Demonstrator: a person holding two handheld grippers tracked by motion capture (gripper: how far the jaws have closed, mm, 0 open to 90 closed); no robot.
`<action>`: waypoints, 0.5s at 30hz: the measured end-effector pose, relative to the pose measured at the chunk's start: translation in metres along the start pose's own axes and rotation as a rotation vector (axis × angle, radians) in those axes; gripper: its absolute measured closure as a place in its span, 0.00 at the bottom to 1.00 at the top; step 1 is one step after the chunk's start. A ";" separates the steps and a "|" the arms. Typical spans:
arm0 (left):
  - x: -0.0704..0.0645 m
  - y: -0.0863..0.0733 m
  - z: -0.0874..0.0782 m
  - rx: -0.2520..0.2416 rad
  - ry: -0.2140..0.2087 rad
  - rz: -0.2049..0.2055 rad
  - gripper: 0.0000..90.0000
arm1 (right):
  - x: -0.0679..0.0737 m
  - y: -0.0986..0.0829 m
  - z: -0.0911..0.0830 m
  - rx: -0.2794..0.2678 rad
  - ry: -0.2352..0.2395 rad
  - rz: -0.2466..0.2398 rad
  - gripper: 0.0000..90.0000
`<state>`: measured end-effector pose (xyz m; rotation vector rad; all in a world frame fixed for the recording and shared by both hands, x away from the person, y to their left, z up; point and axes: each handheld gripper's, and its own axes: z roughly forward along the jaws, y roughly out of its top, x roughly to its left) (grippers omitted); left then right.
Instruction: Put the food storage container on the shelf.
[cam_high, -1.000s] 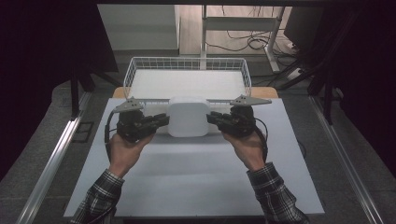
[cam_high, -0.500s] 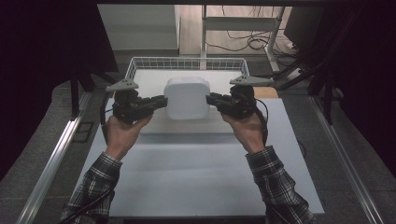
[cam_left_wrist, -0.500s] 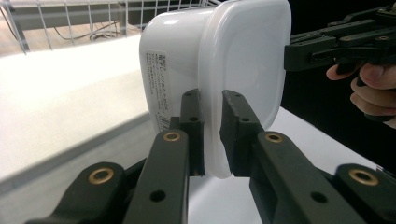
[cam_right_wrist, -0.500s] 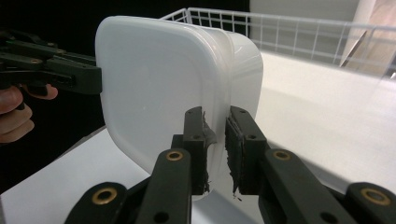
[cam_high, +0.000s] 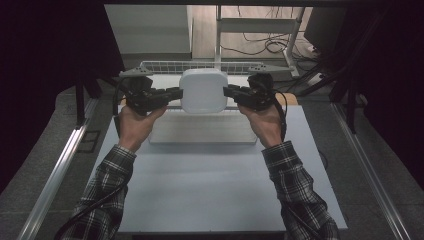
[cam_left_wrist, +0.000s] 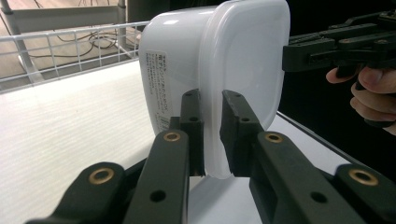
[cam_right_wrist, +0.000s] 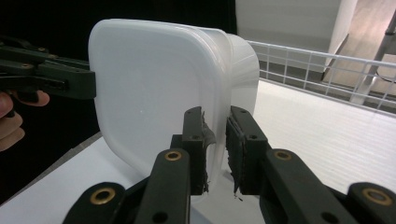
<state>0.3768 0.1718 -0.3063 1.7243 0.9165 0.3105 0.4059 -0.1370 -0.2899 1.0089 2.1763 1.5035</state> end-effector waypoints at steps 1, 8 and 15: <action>0.001 0.001 0.001 -0.002 -0.002 -0.008 0.89 | -0.001 0.001 0.001 0.000 0.001 0.006 0.85; 0.008 0.005 0.008 0.015 0.004 -0.020 0.88 | -0.008 0.005 0.010 0.018 -0.010 0.030 0.84; 0.012 0.008 0.014 0.024 0.016 -0.031 0.84 | -0.011 0.008 0.019 0.026 -0.035 0.036 0.83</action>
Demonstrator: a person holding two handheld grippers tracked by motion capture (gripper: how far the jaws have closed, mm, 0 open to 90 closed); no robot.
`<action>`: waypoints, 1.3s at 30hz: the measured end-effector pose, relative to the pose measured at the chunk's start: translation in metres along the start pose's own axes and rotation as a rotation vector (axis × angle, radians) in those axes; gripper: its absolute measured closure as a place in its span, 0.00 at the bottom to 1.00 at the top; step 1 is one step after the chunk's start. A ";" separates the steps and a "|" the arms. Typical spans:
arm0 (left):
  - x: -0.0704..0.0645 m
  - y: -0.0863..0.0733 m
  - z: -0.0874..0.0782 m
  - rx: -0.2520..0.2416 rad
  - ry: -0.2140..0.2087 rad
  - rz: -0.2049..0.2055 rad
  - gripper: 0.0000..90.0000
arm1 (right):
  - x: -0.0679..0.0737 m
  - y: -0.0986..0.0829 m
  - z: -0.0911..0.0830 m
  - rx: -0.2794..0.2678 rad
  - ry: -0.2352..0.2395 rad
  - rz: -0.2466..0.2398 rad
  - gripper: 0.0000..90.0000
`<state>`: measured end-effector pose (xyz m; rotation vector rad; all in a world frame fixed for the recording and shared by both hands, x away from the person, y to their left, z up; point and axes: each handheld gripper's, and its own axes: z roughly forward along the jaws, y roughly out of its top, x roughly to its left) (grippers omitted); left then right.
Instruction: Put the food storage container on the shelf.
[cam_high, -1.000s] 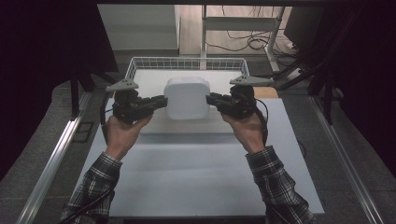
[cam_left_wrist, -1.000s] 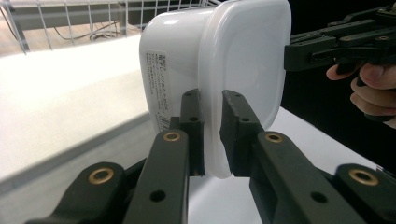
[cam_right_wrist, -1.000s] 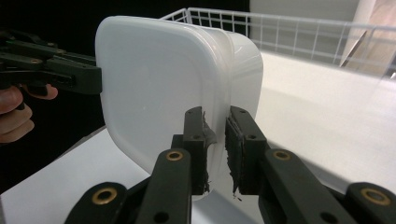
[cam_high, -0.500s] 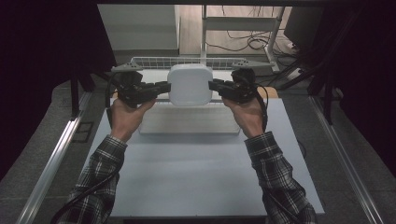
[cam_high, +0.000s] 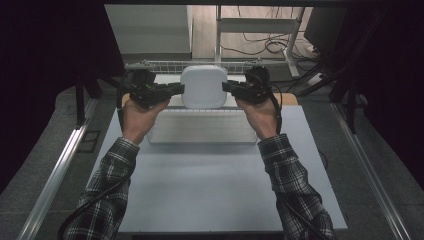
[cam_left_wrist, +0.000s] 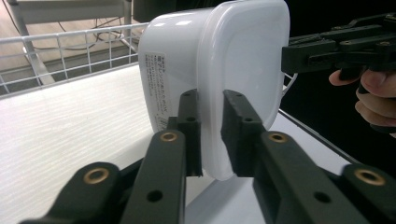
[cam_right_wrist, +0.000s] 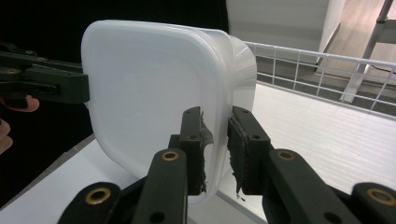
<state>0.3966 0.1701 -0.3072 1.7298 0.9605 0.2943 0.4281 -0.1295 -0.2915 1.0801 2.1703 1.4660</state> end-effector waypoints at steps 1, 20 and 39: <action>0.000 0.000 0.002 0.006 0.003 0.003 0.83 | -0.001 0.000 0.001 -0.001 -0.003 0.004 0.83; 0.008 0.004 0.020 0.009 0.016 -0.007 0.65 | -0.004 0.004 0.018 -0.006 -0.038 0.011 0.67; 0.014 0.003 0.032 0.036 0.082 -0.008 0.49 | -0.005 0.002 0.031 0.006 -0.072 -0.008 0.55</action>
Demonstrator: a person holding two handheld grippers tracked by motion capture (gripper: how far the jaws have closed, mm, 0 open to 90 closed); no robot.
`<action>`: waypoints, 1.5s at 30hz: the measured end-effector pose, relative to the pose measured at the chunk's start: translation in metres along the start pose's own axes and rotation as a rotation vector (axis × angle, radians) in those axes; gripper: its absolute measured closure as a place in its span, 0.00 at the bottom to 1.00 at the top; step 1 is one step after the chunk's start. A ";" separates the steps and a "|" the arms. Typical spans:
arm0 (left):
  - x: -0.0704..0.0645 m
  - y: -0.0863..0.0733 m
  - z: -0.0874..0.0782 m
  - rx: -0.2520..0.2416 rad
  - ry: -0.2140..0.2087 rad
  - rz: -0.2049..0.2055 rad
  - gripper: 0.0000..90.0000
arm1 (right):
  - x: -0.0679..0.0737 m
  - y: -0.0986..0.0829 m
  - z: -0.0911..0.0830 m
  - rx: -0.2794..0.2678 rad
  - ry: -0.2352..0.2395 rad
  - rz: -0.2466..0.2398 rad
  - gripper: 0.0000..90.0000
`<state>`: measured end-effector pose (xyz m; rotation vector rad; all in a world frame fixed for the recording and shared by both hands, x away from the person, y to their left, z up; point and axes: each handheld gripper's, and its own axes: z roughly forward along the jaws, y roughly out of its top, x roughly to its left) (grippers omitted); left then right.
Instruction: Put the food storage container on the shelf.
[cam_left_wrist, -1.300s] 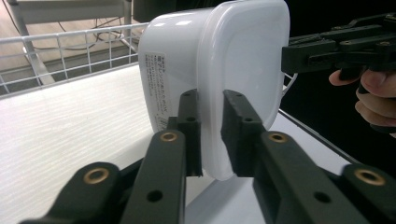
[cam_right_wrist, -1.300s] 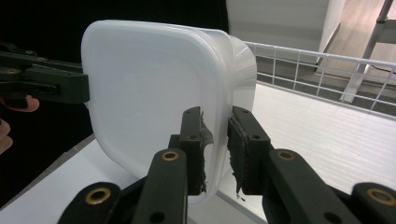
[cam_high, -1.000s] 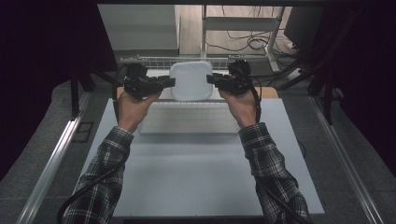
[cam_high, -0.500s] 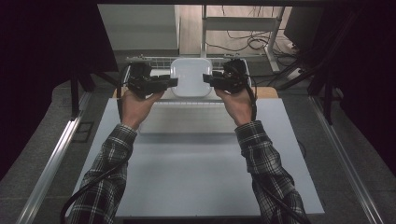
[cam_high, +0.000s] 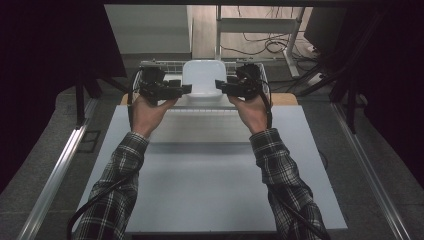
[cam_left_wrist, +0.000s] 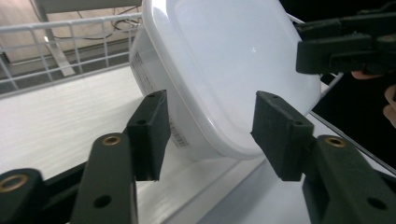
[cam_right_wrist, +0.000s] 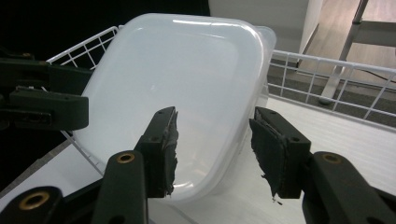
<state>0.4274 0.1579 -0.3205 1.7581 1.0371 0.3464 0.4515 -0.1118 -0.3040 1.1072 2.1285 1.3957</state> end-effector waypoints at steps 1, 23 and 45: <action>0.001 0.001 0.000 -0.001 0.003 -0.005 0.48 | 0.000 0.000 0.001 0.000 -0.001 0.001 0.55; -0.007 -0.001 -0.006 -0.008 -0.007 0.038 0.40 | 0.001 0.004 -0.004 -0.031 0.004 -0.001 0.43; -0.017 -0.025 -0.018 0.009 -0.057 0.110 0.11 | 0.009 -0.021 -0.014 0.001 0.048 -0.117 0.04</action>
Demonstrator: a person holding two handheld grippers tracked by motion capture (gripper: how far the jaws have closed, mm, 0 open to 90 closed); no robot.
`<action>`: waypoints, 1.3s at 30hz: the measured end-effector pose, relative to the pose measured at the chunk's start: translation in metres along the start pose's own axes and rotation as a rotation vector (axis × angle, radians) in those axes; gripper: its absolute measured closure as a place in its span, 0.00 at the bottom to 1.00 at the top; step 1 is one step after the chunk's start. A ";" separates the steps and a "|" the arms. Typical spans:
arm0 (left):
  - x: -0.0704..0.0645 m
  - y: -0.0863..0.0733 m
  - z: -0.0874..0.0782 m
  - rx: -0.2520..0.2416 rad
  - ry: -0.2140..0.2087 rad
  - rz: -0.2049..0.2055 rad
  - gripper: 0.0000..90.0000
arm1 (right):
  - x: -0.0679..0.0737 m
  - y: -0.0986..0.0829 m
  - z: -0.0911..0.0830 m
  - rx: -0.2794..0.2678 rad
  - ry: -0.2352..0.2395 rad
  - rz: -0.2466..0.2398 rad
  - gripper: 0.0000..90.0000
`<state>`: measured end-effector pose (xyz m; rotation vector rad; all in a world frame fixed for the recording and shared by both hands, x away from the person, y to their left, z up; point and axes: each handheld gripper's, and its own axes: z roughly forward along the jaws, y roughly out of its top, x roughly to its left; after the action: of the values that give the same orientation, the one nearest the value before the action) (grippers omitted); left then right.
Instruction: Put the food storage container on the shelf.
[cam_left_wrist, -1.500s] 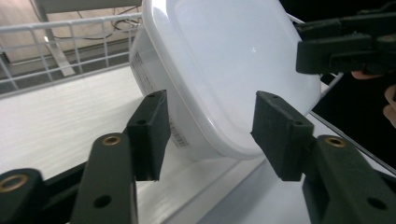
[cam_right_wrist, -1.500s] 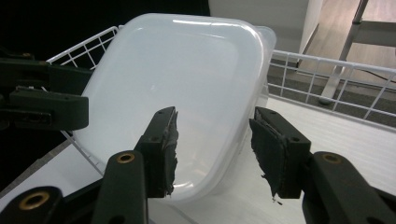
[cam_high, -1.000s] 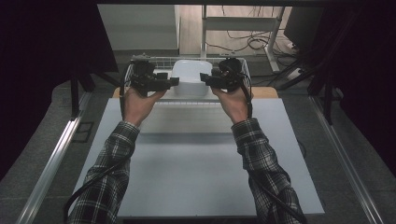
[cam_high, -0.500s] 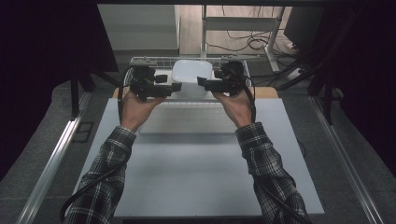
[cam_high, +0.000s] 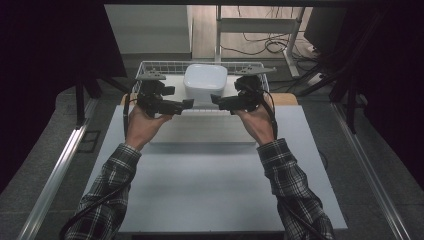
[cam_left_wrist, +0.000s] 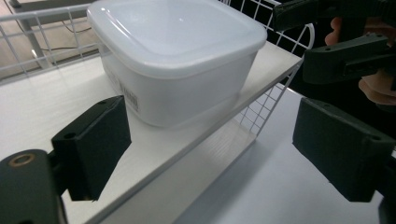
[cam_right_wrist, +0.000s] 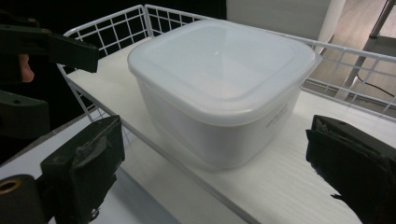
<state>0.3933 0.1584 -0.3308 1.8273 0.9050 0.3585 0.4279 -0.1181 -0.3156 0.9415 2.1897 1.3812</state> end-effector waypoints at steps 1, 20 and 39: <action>0.000 -0.002 -0.001 0.001 0.000 0.006 0.11 | 0.000 -0.001 0.000 0.002 -0.001 -0.004 0.04; -0.014 -0.037 -0.004 0.010 0.002 0.087 0.06 | 0.007 -0.027 -0.013 0.010 0.024 -0.038 0.03; -0.031 -0.079 -0.013 0.014 -0.018 0.106 0.05 | 0.024 -0.062 -0.027 0.021 0.056 -0.088 0.01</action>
<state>0.3312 0.1605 -0.3900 1.8937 0.8015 0.4017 0.3734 -0.1366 -0.3585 0.8130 2.2629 1.3618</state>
